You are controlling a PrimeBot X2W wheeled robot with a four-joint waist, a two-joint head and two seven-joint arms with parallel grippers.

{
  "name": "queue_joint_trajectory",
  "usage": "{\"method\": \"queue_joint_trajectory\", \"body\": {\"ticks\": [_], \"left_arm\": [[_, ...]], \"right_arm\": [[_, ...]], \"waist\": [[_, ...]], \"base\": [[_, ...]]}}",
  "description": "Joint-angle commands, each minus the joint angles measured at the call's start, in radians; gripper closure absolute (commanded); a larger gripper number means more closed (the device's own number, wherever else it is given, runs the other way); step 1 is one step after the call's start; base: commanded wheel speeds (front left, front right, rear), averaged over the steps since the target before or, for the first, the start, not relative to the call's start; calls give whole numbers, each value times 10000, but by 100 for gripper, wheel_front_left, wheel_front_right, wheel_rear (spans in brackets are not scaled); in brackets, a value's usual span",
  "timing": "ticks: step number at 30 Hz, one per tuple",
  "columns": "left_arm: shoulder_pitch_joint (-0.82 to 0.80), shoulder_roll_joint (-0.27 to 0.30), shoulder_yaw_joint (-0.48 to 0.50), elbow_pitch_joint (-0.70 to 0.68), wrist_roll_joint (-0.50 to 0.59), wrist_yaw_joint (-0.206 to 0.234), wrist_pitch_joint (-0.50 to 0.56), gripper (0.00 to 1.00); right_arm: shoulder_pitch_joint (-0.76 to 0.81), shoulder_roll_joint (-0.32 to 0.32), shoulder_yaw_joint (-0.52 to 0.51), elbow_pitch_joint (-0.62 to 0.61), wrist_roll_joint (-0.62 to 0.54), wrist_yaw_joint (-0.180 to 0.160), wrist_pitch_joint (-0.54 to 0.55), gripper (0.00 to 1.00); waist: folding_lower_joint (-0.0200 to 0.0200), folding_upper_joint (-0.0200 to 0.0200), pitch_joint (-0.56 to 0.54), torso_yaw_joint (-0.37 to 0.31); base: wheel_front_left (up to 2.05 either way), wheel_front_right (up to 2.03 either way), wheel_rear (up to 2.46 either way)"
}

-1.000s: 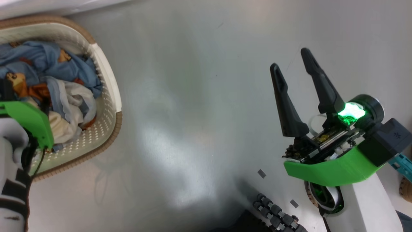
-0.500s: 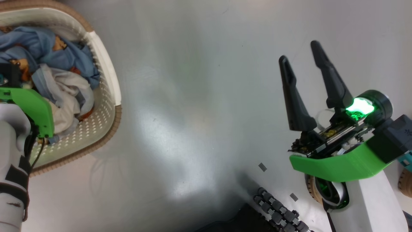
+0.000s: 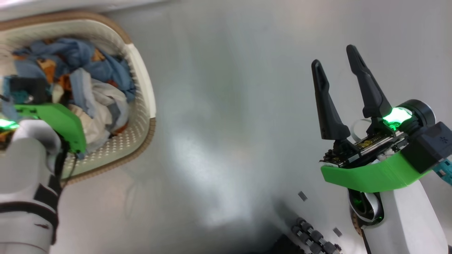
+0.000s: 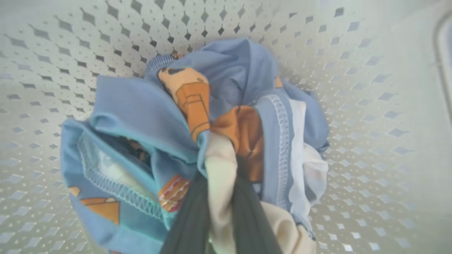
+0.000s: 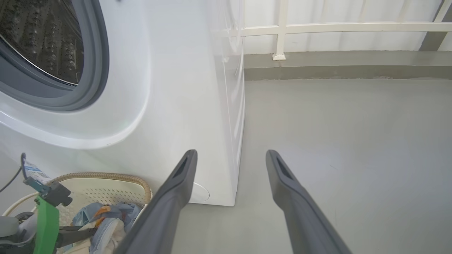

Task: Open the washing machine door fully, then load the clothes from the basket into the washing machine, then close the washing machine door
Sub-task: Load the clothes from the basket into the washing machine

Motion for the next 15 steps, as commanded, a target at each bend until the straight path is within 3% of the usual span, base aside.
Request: {"method": "queue_joint_trajectory", "body": {"ticks": [1, 9, 15], "left_arm": [[519, 188, 149, -168, -99, -33, -201, 100], [1540, -377, 250, -996, -504, 52, -1202, 100], [3240, -796, 428, -2648, -852, 293, -1676, 100]], "right_arm": [[366, 20, 126, -127, -114, 16, -46, 0], [745, 3, -282, 311, -360, 16, -46, 0], [1401, -216, -624, 681, -409, 16, -46, 0]], "waist": [[0, 0, -459, 351], [0, 0, -1563, 958], [0, 0, -2882, 1428]], "base": [[0, 0, 0], [0, 0, 0], [0, 0, 0]]}}
